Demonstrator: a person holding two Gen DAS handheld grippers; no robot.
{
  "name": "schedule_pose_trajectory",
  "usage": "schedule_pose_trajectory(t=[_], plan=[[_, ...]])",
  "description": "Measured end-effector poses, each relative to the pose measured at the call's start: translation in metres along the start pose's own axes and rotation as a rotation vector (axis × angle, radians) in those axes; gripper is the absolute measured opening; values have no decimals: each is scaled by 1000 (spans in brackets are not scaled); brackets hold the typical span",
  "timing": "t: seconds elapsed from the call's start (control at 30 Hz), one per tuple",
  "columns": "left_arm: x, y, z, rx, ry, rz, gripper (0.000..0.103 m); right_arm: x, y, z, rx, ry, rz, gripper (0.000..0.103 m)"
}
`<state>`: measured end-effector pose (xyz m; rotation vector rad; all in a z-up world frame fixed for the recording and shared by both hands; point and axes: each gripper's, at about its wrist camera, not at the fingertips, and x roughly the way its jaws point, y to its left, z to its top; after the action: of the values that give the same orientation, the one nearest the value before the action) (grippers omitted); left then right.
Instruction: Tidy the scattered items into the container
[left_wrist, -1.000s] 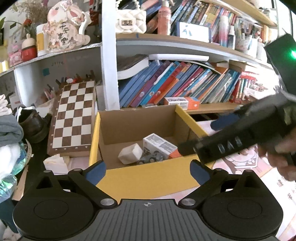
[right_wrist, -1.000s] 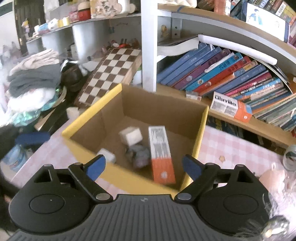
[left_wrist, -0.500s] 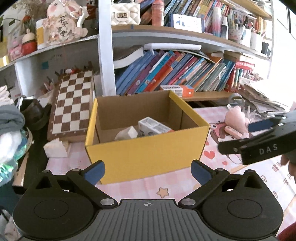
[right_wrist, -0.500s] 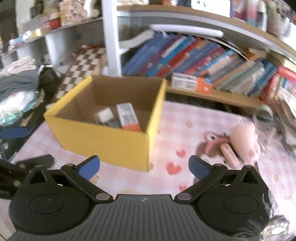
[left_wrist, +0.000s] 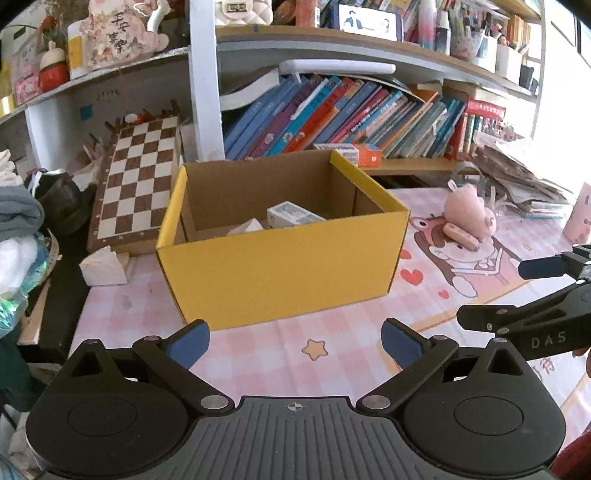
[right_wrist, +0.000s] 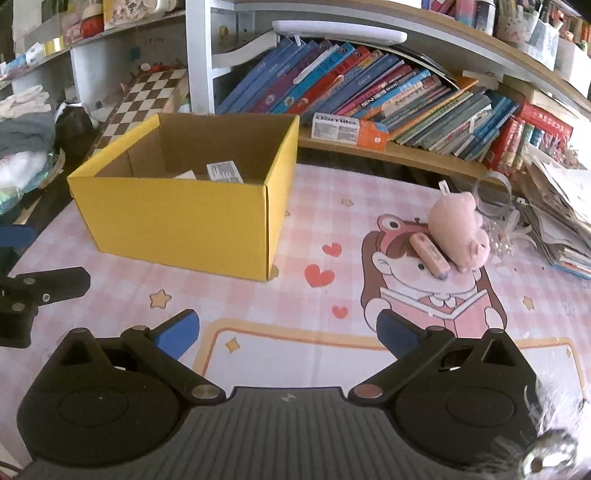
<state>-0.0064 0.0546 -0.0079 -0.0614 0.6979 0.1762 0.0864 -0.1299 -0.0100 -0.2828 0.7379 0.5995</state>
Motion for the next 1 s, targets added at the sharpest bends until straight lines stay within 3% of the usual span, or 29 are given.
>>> schedule_pose_trajectory(t=[0.4, 0.83, 1.0], plan=[[10, -7, -14, -34, 57, -24, 101, -4, 6, -11, -36, -2, -16, 103], [12, -10, -14, -51, 67, -14, 101, 0, -1, -12, -34, 15, -10, 103], [13, -13, -13, -63, 76, -10, 101, -3, 15, -13, -13, 20, -32, 103]])
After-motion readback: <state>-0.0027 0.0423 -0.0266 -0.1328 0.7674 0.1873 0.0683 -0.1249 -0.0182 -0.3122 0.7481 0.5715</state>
